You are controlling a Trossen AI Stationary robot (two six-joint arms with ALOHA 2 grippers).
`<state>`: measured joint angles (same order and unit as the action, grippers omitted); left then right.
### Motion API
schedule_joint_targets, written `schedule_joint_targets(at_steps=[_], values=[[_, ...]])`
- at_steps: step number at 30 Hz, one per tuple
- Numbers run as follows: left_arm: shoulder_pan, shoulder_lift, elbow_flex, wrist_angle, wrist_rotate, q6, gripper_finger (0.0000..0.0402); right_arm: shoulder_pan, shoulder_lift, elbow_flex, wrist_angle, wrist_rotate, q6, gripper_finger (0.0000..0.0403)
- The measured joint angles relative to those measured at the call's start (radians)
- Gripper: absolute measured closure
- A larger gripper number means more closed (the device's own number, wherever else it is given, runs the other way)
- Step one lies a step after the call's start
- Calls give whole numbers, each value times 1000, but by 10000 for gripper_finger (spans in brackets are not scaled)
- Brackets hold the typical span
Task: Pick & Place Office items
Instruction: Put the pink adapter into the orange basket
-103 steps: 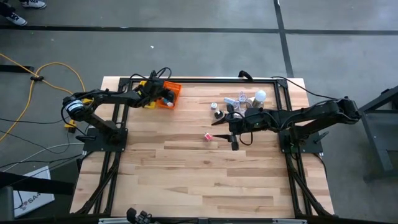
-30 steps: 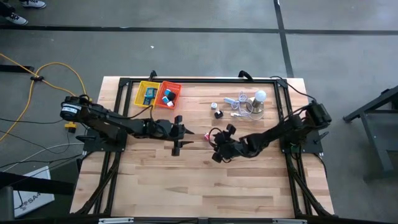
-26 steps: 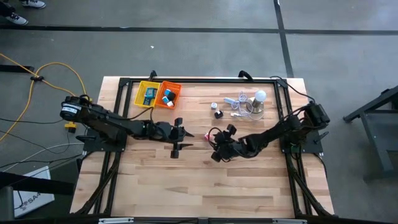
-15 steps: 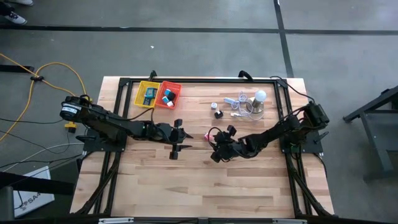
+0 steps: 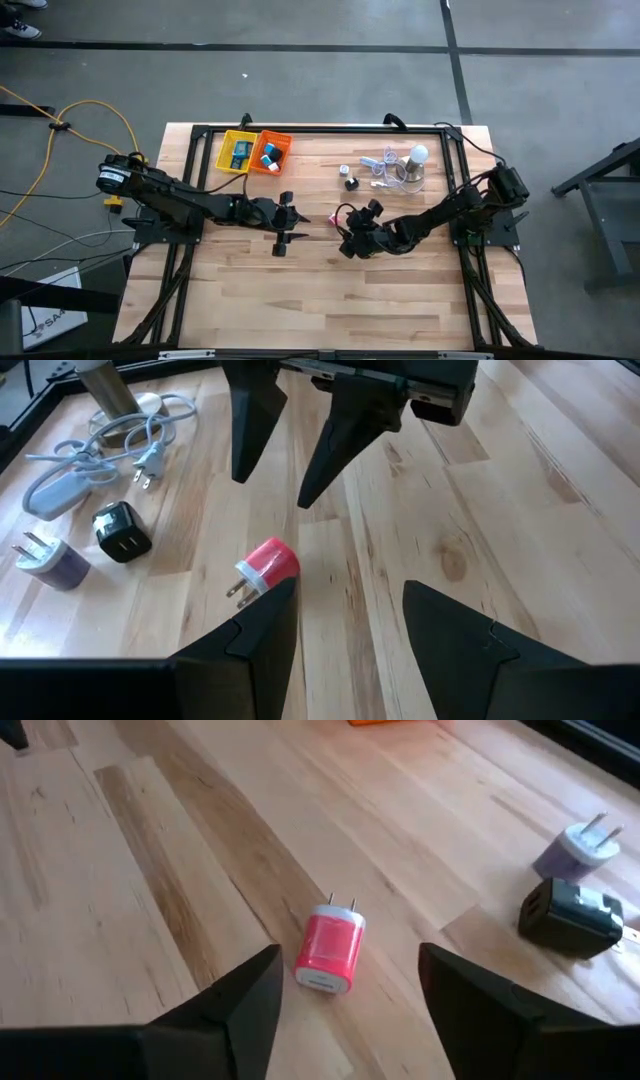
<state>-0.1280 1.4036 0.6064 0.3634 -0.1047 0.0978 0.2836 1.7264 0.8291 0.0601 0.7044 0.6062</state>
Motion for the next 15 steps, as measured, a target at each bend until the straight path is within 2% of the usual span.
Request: schedule_joint_targets(at_steps=[5, 11, 15], values=[[0, 0, 0, -1, 0, 0, 225, 0, 0, 0, -4, -1, 65, 176], [0, 0, 0, -3, 0, 0, 225, 16, 0, 0, -4, 0, 84, 193], [0, 0, 0, -7, 0, 0, 225, 46, 55, 0, 9, 41, 108, 207]])
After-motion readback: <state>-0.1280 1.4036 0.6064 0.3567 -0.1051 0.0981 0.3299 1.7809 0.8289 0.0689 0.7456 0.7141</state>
